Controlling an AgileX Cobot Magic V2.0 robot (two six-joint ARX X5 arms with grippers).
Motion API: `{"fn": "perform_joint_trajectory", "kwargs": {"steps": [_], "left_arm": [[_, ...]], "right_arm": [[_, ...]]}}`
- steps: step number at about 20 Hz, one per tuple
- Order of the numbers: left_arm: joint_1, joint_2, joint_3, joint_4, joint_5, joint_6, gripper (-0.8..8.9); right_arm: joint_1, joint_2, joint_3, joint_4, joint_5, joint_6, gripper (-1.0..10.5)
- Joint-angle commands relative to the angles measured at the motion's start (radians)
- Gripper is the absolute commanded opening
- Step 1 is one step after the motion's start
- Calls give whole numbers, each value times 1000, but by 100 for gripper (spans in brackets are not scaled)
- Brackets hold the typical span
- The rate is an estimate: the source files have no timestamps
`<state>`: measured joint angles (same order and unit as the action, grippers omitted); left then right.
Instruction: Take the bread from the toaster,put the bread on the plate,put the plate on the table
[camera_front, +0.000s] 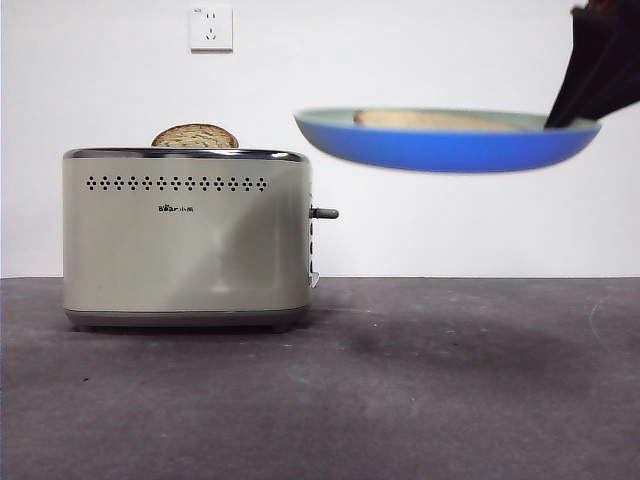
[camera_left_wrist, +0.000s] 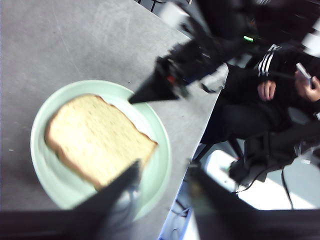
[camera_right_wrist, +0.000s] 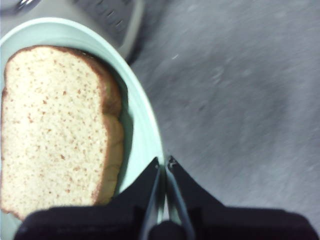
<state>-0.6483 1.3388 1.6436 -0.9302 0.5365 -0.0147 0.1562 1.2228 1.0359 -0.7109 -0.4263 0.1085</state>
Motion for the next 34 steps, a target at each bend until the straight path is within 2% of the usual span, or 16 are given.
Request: {"fn": "perform_joint_trajectory", "kwargs": {"steps": [1, 3, 6, 7, 17, 28, 30, 32, 34], "left_arm": [[-9, -32, 2, -19, -98, 64, -8], [-26, -57, 2, -46, -207, 98, -8], [-45, -77, 2, -88, -277, 128, -8], [-48, -78, 2, -93, -281, 129, -8], [-93, -78, 2, -96, -280, 123, -8], [-93, -78, 2, -89, -280, 115, -8], [-93, -78, 2, -89, -280, 115, -8], [-93, -78, 2, -90, -280, 116, -8], [-93, -78, 2, -88, -280, 116, -8]], "right_arm": [[-21, 74, 2, 32, -8, 21, -13], [-39, 148, 2, 68, -8, 23, -13], [-57, 251, 2, 122, 26, 26, -12], [-65, 280, 2, 134, 45, 23, -13], [-156, 474, 2, 296, 40, 21, -13], [-154, 558, 2, 336, 39, 2, -12], [-154, 558, 2, 349, 39, 3, 73], [-154, 558, 2, 349, 39, 3, 306], [-154, 557, 2, 349, 34, 3, 402]]}}
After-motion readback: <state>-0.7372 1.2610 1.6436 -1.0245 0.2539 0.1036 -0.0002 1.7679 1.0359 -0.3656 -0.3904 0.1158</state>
